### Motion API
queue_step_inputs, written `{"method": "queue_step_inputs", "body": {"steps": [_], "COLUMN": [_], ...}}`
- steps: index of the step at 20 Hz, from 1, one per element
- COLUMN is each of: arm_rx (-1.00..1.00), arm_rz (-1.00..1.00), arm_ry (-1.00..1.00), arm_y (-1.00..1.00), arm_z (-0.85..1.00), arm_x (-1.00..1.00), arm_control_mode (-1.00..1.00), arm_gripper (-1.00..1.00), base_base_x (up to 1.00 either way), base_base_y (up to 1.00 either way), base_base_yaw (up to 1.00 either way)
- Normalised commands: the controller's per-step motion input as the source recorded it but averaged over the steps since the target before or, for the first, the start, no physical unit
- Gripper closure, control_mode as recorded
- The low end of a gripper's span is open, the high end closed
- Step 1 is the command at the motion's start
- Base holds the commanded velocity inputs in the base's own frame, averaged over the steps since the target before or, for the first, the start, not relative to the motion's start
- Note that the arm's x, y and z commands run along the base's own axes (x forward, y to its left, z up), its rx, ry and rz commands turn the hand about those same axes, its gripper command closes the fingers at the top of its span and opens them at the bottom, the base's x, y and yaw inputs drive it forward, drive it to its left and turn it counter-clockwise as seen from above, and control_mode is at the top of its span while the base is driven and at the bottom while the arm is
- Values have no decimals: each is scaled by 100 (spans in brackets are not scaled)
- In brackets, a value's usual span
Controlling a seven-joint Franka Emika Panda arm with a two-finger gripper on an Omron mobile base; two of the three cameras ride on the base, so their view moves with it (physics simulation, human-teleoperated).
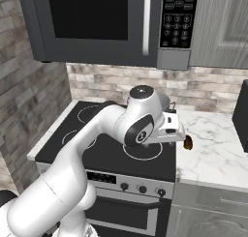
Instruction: Turn on the burner for the pot on the stove. Wait thirty seconds for the pot to heat up. Then add the sweet potato to the pot.
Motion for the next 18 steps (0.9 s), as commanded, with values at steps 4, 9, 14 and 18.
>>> {"method": "queue_step_inputs", "body": {"steps": [4,9,14,18], "arm_rx": [0,0,0,0], "arm_rz": [0,0,0,0], "arm_ry": [0,0,0,0], "arm_y": [0,0,0,0], "arm_z": [0,0,0,0], "arm_x": [0,0,0,0], "arm_control_mode": [-100,-100,-100,-100], "arm_gripper": [-100,-100,-100,-100], "base_base_x": [0,0,0,0], "base_base_y": [0,0,0,0], "base_base_yaw": [0,0,0,0]}}
